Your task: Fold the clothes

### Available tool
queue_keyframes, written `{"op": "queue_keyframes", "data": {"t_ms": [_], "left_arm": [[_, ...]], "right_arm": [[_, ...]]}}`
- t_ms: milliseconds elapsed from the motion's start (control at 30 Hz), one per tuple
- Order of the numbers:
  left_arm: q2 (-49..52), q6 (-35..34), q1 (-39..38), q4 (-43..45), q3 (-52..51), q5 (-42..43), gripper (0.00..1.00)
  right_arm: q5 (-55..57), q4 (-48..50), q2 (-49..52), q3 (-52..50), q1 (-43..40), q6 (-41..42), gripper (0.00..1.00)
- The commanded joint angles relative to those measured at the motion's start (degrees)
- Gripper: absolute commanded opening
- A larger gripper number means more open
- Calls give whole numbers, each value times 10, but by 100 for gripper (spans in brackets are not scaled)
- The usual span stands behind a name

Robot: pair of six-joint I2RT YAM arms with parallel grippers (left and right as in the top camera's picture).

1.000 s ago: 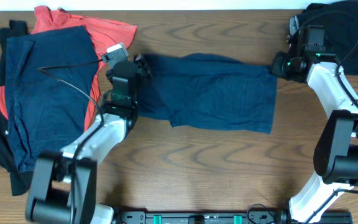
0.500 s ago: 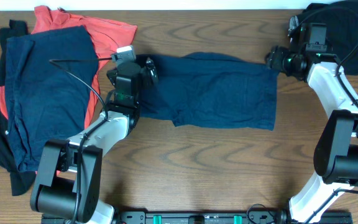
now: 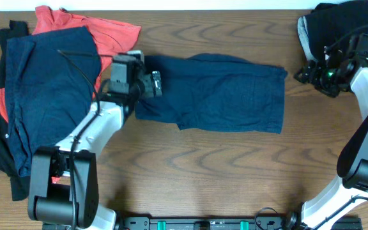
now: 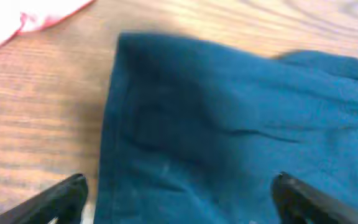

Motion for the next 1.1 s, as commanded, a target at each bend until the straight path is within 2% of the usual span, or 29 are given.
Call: {"op": "queue_keyframes", "data": {"t_ms": [0, 67, 133, 267, 433, 533, 700, 833, 1067], "left_arm": [[-7, 76, 19, -19, 32, 80, 70], [-1, 76, 34, -19, 35, 82, 50], [8, 79, 52, -22, 40, 113, 39], [45, 81, 86, -21, 53, 219, 31], [89, 97, 101, -21, 63, 260, 20], [107, 98, 100, -26, 64, 273, 6], [123, 106, 100, -30, 63, 267, 6], [141, 105, 100, -37, 63, 229, 6], [179, 104, 100, -33, 63, 227, 6]], "right_arm": [[-38, -14, 8, 11, 7, -26, 60], [-40, -25, 8, 11, 11, -26, 53], [-40, -36, 8, 11, 14, -26, 52], [-53, -52, 8, 11, 18, -31, 53], [-63, -56, 8, 11, 23, -33, 54], [-63, -56, 8, 11, 27, -32, 54], [-65, -56, 8, 11, 38, -32, 54], [-53, -55, 8, 11, 49, -32, 56], [-28, -55, 8, 11, 58, -31, 56]]}}
